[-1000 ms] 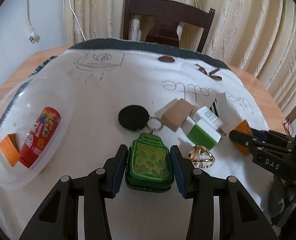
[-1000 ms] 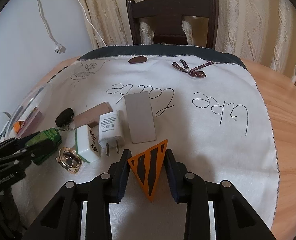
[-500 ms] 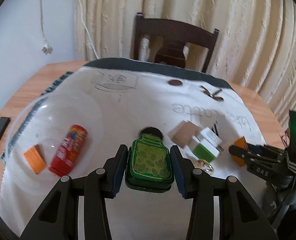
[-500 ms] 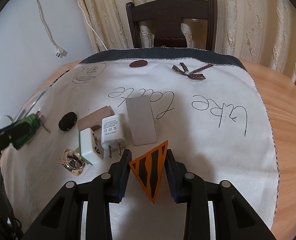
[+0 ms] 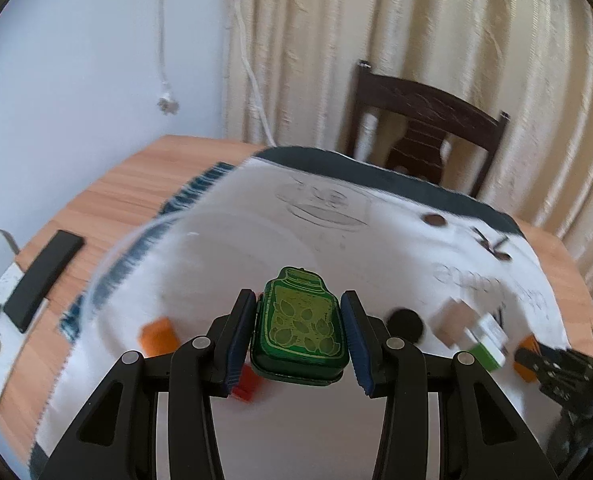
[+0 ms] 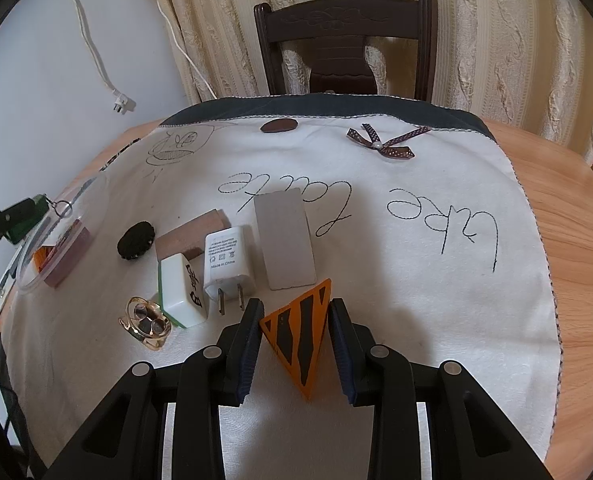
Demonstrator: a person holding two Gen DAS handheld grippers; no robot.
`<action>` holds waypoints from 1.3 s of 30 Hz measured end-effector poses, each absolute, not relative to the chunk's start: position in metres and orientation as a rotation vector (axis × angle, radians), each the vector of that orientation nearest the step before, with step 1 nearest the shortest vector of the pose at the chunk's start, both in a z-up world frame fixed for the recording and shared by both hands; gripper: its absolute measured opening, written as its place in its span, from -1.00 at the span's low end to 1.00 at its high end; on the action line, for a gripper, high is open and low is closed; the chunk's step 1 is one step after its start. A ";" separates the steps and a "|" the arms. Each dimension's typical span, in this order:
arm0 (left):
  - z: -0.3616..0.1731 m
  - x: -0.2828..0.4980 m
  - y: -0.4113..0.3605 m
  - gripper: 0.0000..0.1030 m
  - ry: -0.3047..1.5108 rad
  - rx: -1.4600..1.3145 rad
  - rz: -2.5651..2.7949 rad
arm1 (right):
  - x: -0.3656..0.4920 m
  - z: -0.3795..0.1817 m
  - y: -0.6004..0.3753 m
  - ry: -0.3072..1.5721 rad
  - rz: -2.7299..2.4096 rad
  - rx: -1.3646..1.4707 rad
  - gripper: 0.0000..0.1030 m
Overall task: Organize rigid objects
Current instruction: 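Grasp the green keychain with the left tool while the right tool grasps the striped wedge, then drop the keychain into the bowl with the left tool while the right tool lifts the wedge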
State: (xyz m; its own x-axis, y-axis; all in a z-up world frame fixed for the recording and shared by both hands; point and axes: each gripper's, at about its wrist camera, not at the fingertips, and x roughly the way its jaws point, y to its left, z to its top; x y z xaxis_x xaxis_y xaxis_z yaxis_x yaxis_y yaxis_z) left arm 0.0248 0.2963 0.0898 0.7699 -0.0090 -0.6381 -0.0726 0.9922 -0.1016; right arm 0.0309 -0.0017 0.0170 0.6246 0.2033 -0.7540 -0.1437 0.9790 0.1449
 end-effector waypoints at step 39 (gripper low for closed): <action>0.044 0.042 0.367 0.39 0.714 -0.281 0.272 | 0.034 0.010 0.006 0.885 0.173 0.036 -0.33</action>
State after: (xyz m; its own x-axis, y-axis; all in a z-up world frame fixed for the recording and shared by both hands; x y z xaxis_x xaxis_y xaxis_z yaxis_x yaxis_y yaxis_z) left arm 0.0418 0.3668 0.0439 0.7240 0.1485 -0.6736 -0.3381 0.9276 -0.1589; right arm 0.0337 0.0058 0.0104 0.6205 0.1651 -0.7667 -0.1357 0.9855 0.1023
